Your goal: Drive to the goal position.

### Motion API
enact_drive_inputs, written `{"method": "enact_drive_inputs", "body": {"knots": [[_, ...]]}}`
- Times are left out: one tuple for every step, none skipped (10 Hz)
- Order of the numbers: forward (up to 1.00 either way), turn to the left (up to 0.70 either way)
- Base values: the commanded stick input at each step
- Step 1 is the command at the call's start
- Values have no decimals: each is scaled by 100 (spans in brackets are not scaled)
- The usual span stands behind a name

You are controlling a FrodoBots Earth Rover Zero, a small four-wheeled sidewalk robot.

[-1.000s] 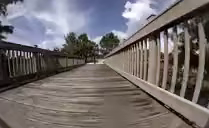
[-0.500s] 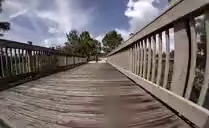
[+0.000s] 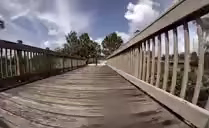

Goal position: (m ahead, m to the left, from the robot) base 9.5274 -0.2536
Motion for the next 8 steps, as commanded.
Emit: {"method": "enact_drive_inputs", "body": {"knots": [[85,0],[85,0],[85,0],[85,0],[85,0],[85,0],[85,0],[85,0]]}}
